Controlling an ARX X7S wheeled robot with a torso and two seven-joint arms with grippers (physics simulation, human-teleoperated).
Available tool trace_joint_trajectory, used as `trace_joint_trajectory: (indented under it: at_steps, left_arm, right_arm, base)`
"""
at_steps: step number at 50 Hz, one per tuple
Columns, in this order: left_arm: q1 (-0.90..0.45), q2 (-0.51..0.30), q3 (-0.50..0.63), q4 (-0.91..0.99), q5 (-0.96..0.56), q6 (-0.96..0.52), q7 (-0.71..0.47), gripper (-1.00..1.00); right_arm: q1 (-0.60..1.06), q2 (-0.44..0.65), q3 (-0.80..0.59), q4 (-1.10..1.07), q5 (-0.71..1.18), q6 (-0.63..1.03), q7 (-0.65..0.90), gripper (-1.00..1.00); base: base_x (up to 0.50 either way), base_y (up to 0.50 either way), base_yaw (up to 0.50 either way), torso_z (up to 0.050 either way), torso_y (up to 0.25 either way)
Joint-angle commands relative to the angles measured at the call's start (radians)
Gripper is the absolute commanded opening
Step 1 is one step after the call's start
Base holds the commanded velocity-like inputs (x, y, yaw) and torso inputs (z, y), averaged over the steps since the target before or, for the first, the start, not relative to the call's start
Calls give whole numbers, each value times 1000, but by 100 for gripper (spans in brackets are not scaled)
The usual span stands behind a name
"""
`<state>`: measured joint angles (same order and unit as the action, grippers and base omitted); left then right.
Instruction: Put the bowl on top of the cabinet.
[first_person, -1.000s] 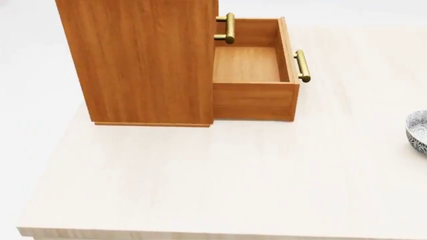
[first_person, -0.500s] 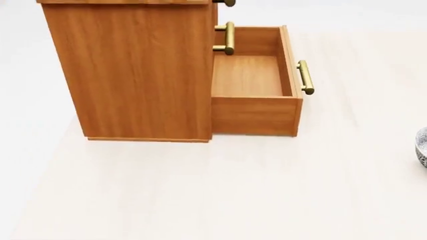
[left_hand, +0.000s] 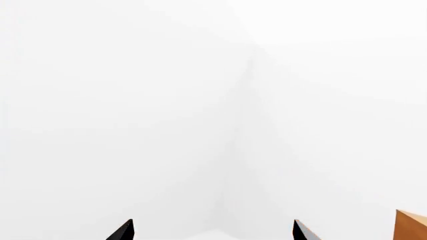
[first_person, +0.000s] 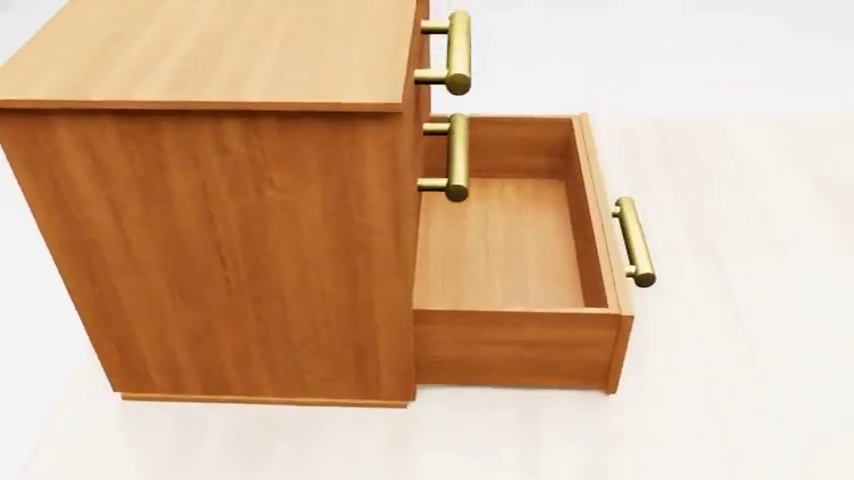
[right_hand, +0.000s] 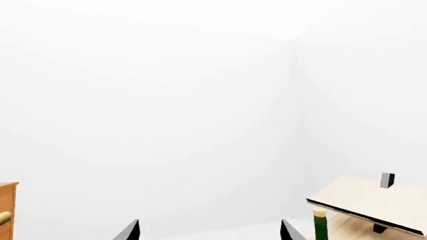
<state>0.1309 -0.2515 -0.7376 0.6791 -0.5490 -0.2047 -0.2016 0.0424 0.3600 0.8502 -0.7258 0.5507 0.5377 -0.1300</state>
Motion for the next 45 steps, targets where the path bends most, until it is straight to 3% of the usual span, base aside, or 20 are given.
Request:
trace_joint_trajectory:
  at_steps: [1,33,45]
  left_arm:
    - [1,-3,3,-4,-2,3,-2,100]
    - [9,-7,12,-16,-4,16,-1,100]
    - [14,-10,18,-4,-3,11,-10,100]
  right_arm:
    - [-3,2,-4,1,4,0,-1,100]
    - [-8,10,-38,19,-7,16,17,100]
    - [-37,224,-50,88,-97,198,65,100]
  base:
    - [500,0,0,0,0]
    - [454,0,0,0,1]
    - [0,0,0,0,0]
